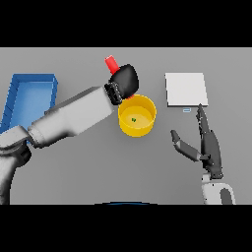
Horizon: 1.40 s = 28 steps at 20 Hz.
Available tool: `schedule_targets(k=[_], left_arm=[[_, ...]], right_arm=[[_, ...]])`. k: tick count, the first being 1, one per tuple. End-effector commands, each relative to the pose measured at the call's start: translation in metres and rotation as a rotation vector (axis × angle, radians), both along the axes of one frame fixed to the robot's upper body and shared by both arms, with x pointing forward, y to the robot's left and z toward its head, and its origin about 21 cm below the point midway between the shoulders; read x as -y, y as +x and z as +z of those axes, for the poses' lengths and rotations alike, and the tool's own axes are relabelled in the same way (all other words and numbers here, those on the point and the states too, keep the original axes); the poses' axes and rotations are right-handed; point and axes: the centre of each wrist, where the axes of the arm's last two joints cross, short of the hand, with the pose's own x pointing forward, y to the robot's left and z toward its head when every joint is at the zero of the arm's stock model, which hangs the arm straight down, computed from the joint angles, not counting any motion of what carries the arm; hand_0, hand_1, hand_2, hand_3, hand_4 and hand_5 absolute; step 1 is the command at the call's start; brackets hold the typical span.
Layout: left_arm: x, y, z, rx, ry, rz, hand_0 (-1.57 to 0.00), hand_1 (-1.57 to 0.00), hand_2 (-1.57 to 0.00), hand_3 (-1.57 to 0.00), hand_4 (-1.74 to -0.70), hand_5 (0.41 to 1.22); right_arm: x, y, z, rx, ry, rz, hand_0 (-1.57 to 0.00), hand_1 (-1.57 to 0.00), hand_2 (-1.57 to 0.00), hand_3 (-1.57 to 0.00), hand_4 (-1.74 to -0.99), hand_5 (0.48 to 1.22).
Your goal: Pick up the red beaker and tilt it to pour out 1 green nut into yellow bowl. Pick up the yellow bowl and place it on the metallic measuring scale.
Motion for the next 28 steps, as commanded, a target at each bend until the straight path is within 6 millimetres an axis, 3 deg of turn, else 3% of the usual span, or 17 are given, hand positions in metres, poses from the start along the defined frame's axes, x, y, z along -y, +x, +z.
schedule_targets(k=[1, 9, 11, 14, 15, 16, 18, 20, 23, 24, 26, 28], left_arm=[[0.002, 0.001, 0.000, 0.013, 0.038, -0.005, -1.57, -1.57, -1.57, -1.57, -1.74, 1.221], [0.016, 0.003, 0.003, 0.072, 0.223, -0.128, -1.57, -1.57, -1.57, -1.57, -1.73, 1.221], [0.019, 0.004, 0.015, 0.084, 0.240, -0.139, -1.57, -1.57, -1.57, -1.57, -1.73, 1.221], [0.020, 0.018, 0.053, 0.134, 0.201, -0.130, -1.57, -1.57, -1.57, -1.57, -1.73, 1.221], [0.015, 0.025, 0.070, 0.151, 0.176, -0.116, -1.57, -1.57, -1.57, -1.49, -1.73, 1.221], [0.012, 0.031, 0.087, 0.186, 0.156, -0.090, -1.57, -1.57, -1.40, -1.51, -1.68, 1.221], [0.004, 0.040, 0.120, 0.216, 0.087, -0.051, -1.57, -1.57, -1.46, -1.04, -1.70, 1.221], [-0.006, 0.048, 0.148, 0.245, 0.014, 0.006, -1.57, -1.57, -1.50, -1.23, -1.70, 1.221], [-0.034, 0.064, 0.187, 0.264, -0.191, 0.169, -1.57, -1.57, -1.53, -1.40, -1.72, 1.221], [-0.051, 0.070, 0.194, 0.255, -0.294, 0.249, -1.57, -1.57, -1.54, -1.38, -1.72, 1.221], [-0.090, 0.080, 0.203, 0.236, -0.520, 0.425, -1.57, -1.57, -1.55, -1.36, -1.73, 1.221], [-0.127, 0.086, 0.199, 0.199, -0.737, 0.533, -1.57, -1.57, -1.56, -1.37, -1.73, 1.221]], right_arm=[[-0.004, -0.001, -0.002, -0.005, -0.015, -0.003, 0.00, 0.00, 0.00, 0.00, -1.250, 0.583], [-0.004, 0.003, 0.000, 0.020, -0.025, -0.003, 0.00, 0.00, 0.00, 0.00, -1.209, 0.593], [-0.005, 0.001, 0.000, 0.026, -0.036, -0.005, 0.00, 0.00, 0.00, 0.00, -1.207, 0.594], [-0.007, 0.003, -0.003, 0.033, -0.038, -0.008, 0.00, 0.00, 0.00, 0.00, -1.209, 0.592], [-0.008, 0.002, -0.004, 0.033, -0.037, -0.008, 0.00, 0.00, 0.00, 0.00, -1.203, 0.592], [-0.004, 0.003, 0.000, 0.041, -0.036, -0.018, 0.00, 0.00, 0.00, 0.00, -1.201, 0.592], [-0.004, 0.006, 0.002, 0.039, -0.027, -0.006, 0.00, 0.00, 0.00, 0.00, -1.186, 0.596], [-0.005, 0.005, 0.000, 0.042, -0.008, 0.010, 0.00, 0.00, 0.00, 0.00, -1.181, 0.593], [-0.005, 0.010, 0.003, 0.035, 0.026, 0.018, 0.00, 0.00, 0.00, 0.00, -1.193, 0.597], [-0.006, 0.009, 0.002, 0.041, 0.026, 0.025, 0.00, 0.00, 0.00, 0.00, -1.200, 0.596], [-0.004, 0.008, 0.002, 0.034, 0.019, 0.027, 0.00, 0.00, 0.00, 0.00, -1.209, 0.593], [0.000, 0.008, 0.001, 0.037, 0.032, 0.037, 0.00, 0.00, 0.00, 0.00, -1.224, 0.592]])
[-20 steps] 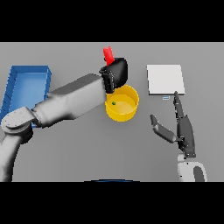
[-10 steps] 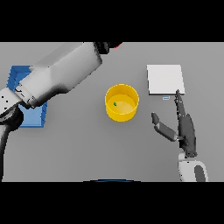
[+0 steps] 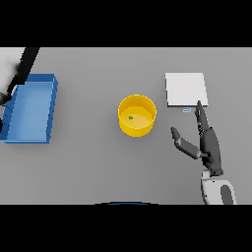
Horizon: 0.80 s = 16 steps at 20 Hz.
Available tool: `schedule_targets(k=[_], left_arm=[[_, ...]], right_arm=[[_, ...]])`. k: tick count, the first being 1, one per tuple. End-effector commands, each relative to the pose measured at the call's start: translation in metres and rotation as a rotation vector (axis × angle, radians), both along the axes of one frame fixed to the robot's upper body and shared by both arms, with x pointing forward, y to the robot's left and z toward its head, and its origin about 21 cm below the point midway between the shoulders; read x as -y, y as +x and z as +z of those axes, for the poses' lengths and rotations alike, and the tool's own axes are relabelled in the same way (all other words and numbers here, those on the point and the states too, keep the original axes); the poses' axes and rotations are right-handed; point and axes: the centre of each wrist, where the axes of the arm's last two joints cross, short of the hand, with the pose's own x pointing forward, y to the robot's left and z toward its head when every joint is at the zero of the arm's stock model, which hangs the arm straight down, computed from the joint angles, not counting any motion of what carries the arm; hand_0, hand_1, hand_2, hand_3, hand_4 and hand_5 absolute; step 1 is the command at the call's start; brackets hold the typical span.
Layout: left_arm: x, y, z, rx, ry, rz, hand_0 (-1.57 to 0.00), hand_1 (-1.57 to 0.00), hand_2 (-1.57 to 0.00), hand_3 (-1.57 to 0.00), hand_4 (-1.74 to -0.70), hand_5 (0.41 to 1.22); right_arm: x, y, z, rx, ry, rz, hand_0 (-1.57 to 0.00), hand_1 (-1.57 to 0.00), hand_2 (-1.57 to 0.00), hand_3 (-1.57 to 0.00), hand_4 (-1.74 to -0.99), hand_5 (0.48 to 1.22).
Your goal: Pick up the red beaker and tilt it to pour out 1 green nut into yellow bowl. Pick up the yellow bowl and place it on the metallic measuring scale.
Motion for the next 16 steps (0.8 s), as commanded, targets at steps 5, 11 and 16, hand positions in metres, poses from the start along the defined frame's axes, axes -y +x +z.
schedule_targets(k=[5, 11, 16], left_arm=[[-0.085, -0.003, -0.024, 0.031, -0.424, 0.128, -1.57, -1.57, -1.57, -1.43, -1.74, 1.221], [-0.142, -0.034, -0.092, 0.113, -0.755, 0.378, -1.57, -1.57, -1.57, -1.45, -1.74, 1.221], [-0.157, -0.082, -0.149, 0.114, -0.873, 0.534, -1.57, -1.57, -1.57, -1.45, -1.74, 1.221]], right_arm=[[0.004, 0.002, -0.003, 0.011, -0.024, 0.017, 0.00, 0.00, 0.00, 0.00, -1.226, 0.587], [0.005, 0.001, -0.004, -0.006, -0.065, 0.030, 0.00, 0.00, 0.00, 0.00, -1.209, 0.620], [0.002, 0.002, -0.003, 0.002, -0.084, 0.051, 0.00, 0.00, 0.00, 0.00, -1.206, 0.657]])
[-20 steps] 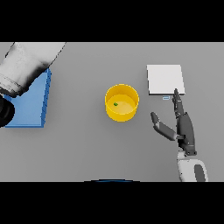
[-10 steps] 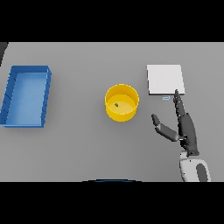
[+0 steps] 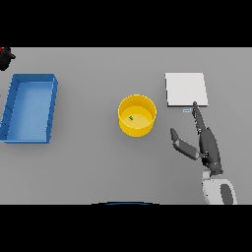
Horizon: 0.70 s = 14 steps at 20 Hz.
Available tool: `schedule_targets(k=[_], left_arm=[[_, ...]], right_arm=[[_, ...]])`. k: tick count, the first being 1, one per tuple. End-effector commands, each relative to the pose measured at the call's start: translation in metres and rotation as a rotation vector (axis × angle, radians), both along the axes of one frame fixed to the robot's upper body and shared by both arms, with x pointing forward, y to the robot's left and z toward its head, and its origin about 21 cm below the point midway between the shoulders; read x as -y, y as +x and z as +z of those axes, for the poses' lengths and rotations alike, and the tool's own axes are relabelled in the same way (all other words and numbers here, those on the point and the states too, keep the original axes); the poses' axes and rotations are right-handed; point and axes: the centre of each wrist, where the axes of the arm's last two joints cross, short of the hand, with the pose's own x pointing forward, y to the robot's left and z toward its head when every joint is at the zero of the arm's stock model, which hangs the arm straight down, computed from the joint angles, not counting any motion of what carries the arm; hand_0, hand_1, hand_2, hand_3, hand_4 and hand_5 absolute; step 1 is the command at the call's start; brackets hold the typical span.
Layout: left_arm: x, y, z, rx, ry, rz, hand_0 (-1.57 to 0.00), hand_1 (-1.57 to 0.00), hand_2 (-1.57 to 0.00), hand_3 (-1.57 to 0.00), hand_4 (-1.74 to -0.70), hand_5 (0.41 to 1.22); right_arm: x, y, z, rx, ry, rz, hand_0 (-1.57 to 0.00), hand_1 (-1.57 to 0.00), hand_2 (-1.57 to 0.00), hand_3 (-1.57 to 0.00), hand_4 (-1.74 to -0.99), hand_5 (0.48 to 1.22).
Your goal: Pick up the red beaker and tilt it to pour out 1 green nut into yellow bowl. Pick up the yellow bowl and place it on the metallic measuring scale.
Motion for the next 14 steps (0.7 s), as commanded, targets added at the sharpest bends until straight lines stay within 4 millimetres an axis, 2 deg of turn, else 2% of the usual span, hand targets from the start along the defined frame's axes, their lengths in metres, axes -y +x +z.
schedule_targets(k=[1, 3, 7, 8, 10, 12, 13, 14], left_arm=[[0.002, -0.007, -0.010, -0.005, -0.018, 0.008, -1.57, -1.57, -1.57, -1.45, -1.74, 1.221], [0.001, -0.024, -0.027, -0.022, -0.052, 0.032, -1.57, -1.57, -1.57, -1.45, -1.74, 1.221], [0.002, -0.040, -0.052, -0.050, -0.095, 0.074, -1.57, -1.57, -1.57, -1.51, -1.74, 1.221], [0.004, -0.041, -0.055, -0.056, -0.104, 0.082, -1.57, -1.57, -1.57, -1.52, -1.74, 1.199], [0.002, -0.045, -0.060, -0.068, -0.108, 0.099, -1.57, -1.57, -1.57, -1.54, -1.74, 1.117], [-0.001, -0.047, -0.066, -0.097, -0.093, 0.105, -1.57, -1.57, -1.57, -1.55, -1.74, 0.967], [0.002, -0.048, -0.069, -0.118, -0.079, 0.088, -1.57, -1.57, -1.57, -1.55, -1.67, 0.908], [0.001, -0.050, -0.070, -0.145, -0.071, 0.075, -1.57, -1.57, -1.57, -1.50, -1.53, 0.865]], right_arm=[[0.003, 0.001, 0.001, -0.005, 0.001, -0.010, 0.00, 0.00, 0.00, 0.00, -1.210, 0.660], [0.004, 0.001, 0.002, 0.006, -0.004, -0.003, 0.00, 0.00, 0.00, 0.00, -1.217, 0.664], [-0.001, 0.000, -0.001, 0.001, 0.008, 0.003, 0.00, 0.00, 0.00, 0.00, -1.217, 0.666], [0.000, 0.000, -0.001, 0.005, 0.003, 0.000, 0.00, 0.00, 0.00, 0.00, -1.216, 0.667], [0.005, -0.002, -0.001, 0.007, -0.011, -0.005, 0.00, 0.00, 0.00, 0.00, -1.207, 0.665], [0.001, -0.003, -0.004, 0.005, -0.004, -0.001, 0.00, 0.00, 0.00, 0.00, -1.205, 0.664], [0.000, -0.003, -0.002, 0.019, -0.003, -0.002, 0.00, 0.00, 0.00, 0.00, -1.202, 0.667], [0.002, -0.004, -0.002, 0.016, -0.007, -0.009, 0.00, 0.00, 0.00, 0.00, -1.197, 0.664]])
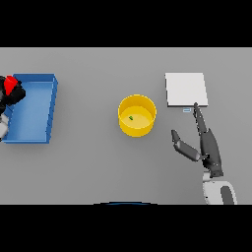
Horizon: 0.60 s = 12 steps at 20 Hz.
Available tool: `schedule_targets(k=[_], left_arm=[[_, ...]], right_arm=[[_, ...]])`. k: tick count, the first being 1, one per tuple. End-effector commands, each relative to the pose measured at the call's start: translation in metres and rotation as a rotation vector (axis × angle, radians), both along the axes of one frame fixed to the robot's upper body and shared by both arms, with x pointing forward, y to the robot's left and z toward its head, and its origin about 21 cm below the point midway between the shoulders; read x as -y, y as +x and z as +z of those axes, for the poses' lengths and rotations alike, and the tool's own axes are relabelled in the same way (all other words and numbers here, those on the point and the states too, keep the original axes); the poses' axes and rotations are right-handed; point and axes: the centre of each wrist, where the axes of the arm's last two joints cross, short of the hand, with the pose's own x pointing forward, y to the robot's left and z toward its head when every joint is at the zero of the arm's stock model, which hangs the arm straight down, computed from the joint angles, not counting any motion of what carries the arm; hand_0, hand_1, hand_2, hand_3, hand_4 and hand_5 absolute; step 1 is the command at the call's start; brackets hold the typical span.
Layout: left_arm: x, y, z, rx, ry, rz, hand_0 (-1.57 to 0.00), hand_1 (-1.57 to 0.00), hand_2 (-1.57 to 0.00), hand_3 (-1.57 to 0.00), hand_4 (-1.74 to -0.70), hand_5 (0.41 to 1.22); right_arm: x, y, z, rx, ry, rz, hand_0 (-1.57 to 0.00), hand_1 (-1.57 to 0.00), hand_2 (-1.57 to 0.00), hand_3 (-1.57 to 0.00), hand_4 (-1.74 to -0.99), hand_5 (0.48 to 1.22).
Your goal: Pick up the red beaker and tilt it to pour out 1 green nut into yellow bowl. Pick up the yellow bowl and place it on the metallic measuring scale.
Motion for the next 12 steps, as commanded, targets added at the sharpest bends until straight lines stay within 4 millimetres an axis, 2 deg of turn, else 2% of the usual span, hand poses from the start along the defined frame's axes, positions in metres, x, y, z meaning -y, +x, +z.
schedule_targets(k=[1, 2, 3, 4, 6, 9, 12], left_arm=[[0.000, -0.001, 0.001, -0.011, 0.003, -0.014, -1.56, -1.45, -1.43, -1.36, -1.37, 0.830], [0.002, -0.007, 0.004, -0.052, -0.021, -0.068, -1.46, -1.18, -1.19, -1.13, -1.23, 0.803], [0.001, -0.011, 0.008, -0.098, -0.036, -0.095, -1.17, -0.94, -0.96, -0.90, -1.12, 0.778], [-0.001, -0.012, 0.010, -0.139, -0.038, -0.117, -0.93, -0.76, -0.77, -0.72, -1.03, 0.758], [-0.001, -0.011, 0.016, -0.177, -0.037, -0.152, -0.60, -0.48, -0.49, -0.46, -0.92, 0.723], [-0.002, -0.013, 0.017, -0.202, -0.068, -0.165, -0.30, -0.25, -0.25, -0.24, -0.83, 0.688], [0.000, -0.007, 0.020, -0.174, -0.080, -0.176, -0.16, -0.13, -0.13, -0.12, -0.80, 0.678]], right_arm=[[-0.001, 0.001, 0.000, 0.000, 0.001, 0.000, 0.00, 0.00, 0.00, 0.00, -1.192, 0.663], [0.000, 0.001, -0.001, -0.008, 0.005, -0.002, 0.00, 0.00, 0.00, 0.00, -1.188, 0.663], [0.000, -0.001, -0.001, -0.001, 0.001, 0.001, 0.00, 0.00, 0.00, 0.00, -1.187, 0.664], [-0.001, 0.001, 0.001, 0.003, 0.003, 0.005, 0.00, 0.00, 0.00, 0.00, -1.185, 0.665], [-0.002, 0.000, 0.000, -0.007, -0.001, 0.000, 0.00, 0.00, 0.00, 0.00, -1.182, 0.667], [-0.001, -0.006, 0.000, 0.002, 0.000, 0.007, 0.00, 0.00, 0.00, 0.00, -1.189, 0.666], [-0.007, -0.003, 0.003, -0.018, -0.002, 0.005, 0.00, 0.00, 0.00, 0.00, -1.187, 0.663]])
